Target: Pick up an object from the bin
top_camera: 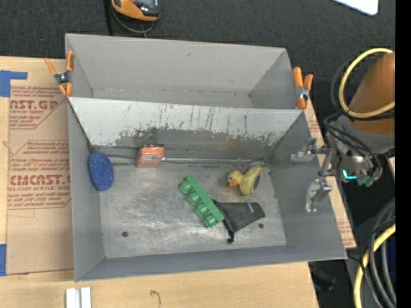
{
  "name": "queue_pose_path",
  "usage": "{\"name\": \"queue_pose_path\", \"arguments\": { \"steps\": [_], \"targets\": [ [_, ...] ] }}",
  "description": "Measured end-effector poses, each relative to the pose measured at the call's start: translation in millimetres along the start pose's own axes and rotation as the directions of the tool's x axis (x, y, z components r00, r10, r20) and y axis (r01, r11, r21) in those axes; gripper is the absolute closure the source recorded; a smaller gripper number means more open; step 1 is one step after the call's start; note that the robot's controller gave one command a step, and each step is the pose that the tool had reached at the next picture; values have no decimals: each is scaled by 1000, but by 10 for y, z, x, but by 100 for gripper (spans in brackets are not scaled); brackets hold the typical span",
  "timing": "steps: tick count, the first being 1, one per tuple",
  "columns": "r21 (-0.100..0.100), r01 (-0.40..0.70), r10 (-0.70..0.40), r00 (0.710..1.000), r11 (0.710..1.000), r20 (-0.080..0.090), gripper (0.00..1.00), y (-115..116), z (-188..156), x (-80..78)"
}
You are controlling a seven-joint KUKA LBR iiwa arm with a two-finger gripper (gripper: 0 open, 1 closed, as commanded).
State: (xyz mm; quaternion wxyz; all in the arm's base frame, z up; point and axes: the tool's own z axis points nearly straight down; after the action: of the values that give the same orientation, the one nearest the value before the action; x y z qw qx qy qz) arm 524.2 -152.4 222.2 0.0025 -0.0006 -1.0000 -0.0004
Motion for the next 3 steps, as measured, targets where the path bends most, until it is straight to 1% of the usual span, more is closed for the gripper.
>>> {"name": "queue_pose_path", "arguments": {
  "steps": [1,2,3],
  "targets": [
    [2,2,-2,1000,1000,7,0,6,-34,-17],
    [3,127,-127,992,992,10,0,141,363,65],
    [1,306,-306,952,952,4,0,621,627,397]
  ]
}}
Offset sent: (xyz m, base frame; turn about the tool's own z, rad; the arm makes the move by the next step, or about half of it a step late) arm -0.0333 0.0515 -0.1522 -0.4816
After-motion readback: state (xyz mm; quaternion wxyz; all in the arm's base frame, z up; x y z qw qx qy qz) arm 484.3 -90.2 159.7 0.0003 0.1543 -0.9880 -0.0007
